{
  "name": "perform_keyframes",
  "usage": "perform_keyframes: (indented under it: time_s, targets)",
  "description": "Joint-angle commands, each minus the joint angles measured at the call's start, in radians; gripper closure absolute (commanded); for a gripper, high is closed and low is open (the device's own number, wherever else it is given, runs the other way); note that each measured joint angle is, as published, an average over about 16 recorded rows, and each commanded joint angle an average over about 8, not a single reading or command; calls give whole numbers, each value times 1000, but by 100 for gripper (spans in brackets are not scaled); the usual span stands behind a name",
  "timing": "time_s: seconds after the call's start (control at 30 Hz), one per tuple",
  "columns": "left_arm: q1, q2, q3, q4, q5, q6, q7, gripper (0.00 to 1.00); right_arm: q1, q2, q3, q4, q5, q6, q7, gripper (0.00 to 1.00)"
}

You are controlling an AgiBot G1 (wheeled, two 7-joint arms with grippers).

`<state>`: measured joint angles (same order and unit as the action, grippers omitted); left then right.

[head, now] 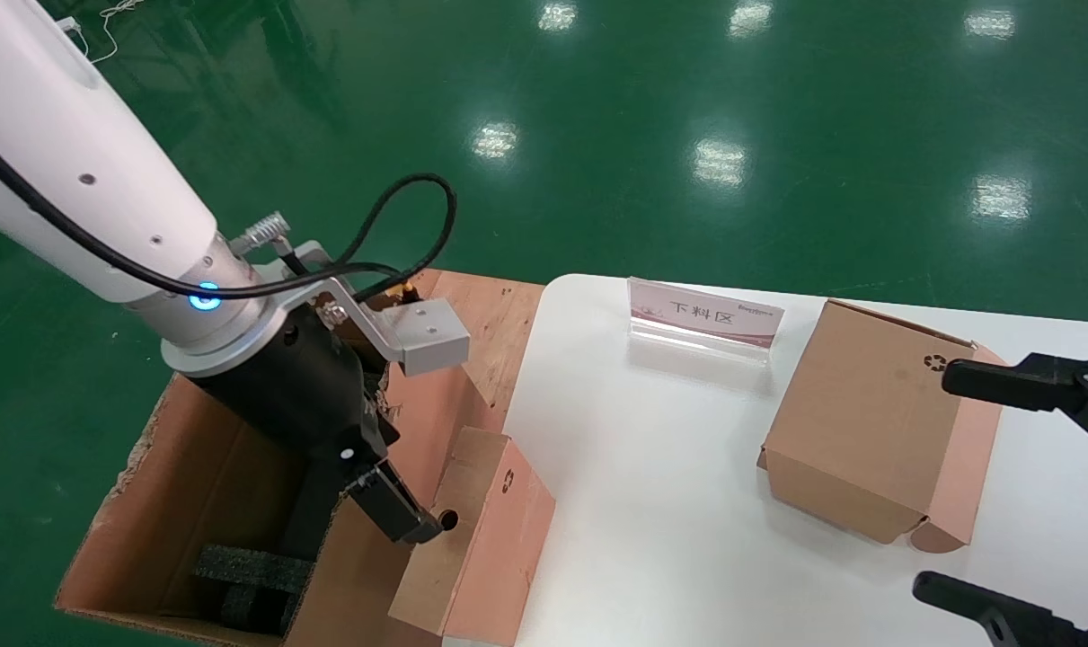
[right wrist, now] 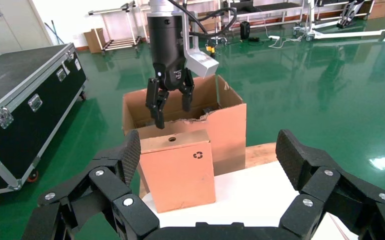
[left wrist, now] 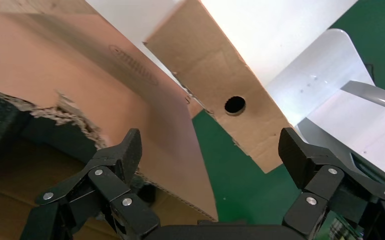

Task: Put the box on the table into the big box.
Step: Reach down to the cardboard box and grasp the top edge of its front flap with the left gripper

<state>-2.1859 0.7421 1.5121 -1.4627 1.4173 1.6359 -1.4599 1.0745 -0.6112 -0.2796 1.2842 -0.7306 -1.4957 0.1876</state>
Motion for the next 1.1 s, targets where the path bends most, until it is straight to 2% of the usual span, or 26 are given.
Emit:
perform_keyframes:
  time_s: [0.03, 1.1]
  targets:
    - [3, 10, 9, 5, -5, 1, -4, 0, 0, 0, 0, 0, 0, 0, 0, 0]
    - [103, 111, 51, 57, 19, -84, -100, 0, 0, 0, 0, 0, 0, 0, 0, 0]
